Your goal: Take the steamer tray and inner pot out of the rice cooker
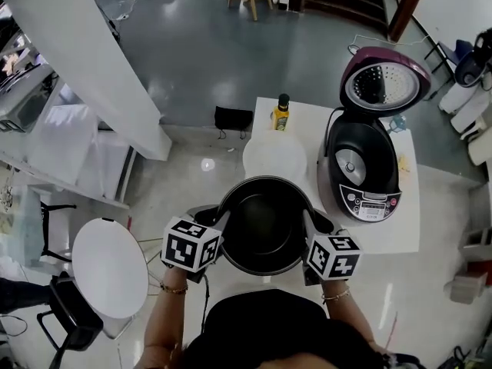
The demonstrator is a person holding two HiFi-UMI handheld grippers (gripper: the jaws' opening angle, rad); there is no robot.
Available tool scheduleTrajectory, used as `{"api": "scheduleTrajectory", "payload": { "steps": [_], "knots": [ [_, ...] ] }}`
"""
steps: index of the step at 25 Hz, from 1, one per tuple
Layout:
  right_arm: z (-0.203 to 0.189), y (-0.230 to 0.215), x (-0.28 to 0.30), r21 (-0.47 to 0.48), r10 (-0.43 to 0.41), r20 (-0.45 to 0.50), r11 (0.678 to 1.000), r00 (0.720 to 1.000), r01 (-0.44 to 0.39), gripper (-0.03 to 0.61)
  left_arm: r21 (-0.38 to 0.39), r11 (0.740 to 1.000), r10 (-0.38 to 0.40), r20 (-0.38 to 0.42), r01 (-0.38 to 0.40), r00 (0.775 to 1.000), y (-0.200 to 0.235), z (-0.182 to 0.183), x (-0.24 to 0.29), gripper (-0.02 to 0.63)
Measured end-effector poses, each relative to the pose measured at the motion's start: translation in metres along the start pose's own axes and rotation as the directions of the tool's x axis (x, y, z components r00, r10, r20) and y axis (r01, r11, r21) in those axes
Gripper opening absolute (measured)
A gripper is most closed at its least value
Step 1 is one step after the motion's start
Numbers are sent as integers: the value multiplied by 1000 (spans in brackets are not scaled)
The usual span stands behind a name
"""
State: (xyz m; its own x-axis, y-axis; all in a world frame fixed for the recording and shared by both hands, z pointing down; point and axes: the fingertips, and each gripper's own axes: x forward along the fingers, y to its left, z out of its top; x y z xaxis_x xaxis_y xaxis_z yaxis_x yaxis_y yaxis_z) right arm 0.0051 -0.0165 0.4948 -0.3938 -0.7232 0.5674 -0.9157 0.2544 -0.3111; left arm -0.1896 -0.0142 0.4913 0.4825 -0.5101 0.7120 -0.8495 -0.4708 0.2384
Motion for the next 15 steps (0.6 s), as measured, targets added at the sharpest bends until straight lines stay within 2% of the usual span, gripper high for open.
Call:
{"api": "scheduleTrajectory", "payload": {
  "steps": [4,15],
  "knots": [
    [-15,-19,14,28,-46,-38,999,998,47,28,1,999,-34,-41,34,999,2,-10,29,45],
    [-29,-40,38,59,-95,-84,993,992,100,28,-7,997,-72,-99,72,992,14,-13,69,44]
  ]
}}
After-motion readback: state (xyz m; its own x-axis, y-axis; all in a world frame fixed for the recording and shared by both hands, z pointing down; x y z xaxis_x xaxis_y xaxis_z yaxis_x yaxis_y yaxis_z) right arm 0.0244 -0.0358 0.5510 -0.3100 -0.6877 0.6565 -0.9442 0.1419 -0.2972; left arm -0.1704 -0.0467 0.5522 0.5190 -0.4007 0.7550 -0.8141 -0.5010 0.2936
